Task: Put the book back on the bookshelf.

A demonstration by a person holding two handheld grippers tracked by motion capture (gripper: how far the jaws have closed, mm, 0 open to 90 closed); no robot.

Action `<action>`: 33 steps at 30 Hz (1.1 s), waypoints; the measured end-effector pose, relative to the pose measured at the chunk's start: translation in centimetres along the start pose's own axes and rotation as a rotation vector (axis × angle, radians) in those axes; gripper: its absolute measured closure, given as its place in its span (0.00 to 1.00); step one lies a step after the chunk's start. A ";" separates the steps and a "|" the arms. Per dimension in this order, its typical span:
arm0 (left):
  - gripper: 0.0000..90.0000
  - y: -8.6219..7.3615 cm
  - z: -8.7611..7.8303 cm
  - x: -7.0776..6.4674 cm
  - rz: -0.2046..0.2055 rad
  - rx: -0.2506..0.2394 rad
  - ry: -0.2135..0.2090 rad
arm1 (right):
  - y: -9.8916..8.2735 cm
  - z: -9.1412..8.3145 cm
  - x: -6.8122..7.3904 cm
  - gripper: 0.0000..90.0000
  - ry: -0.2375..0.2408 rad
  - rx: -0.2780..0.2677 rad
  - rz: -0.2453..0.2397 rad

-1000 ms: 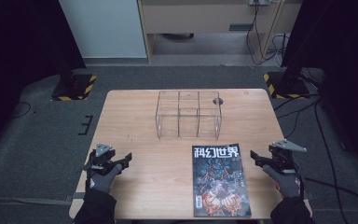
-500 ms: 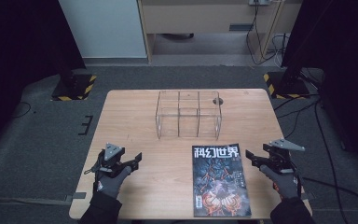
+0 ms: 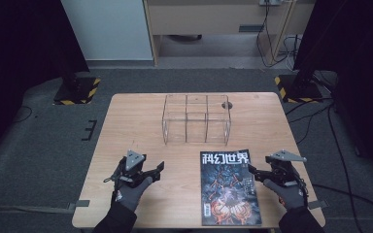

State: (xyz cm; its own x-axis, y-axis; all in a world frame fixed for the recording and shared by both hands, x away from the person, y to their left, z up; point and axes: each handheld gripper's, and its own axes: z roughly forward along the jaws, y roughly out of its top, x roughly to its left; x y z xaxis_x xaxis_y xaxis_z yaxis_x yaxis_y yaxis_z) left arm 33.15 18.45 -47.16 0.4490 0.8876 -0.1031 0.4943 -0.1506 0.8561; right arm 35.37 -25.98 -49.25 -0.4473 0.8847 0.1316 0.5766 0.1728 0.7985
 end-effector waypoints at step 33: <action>0.25 -2.2 6.8 -10.4 0.125 0.146 -0.167 | -2.6 1.6 1.9 0.24 0.009 0.098 -0.056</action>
State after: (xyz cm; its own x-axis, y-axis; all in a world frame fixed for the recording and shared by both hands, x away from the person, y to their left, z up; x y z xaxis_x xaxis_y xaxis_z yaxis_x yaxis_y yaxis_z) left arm 32.41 6.65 -51.44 0.6242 0.7757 -0.0934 0.5239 -0.3268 0.7866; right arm 34.10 -24.07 -52.03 -0.4861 0.8688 0.0938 0.6146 0.2636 0.7434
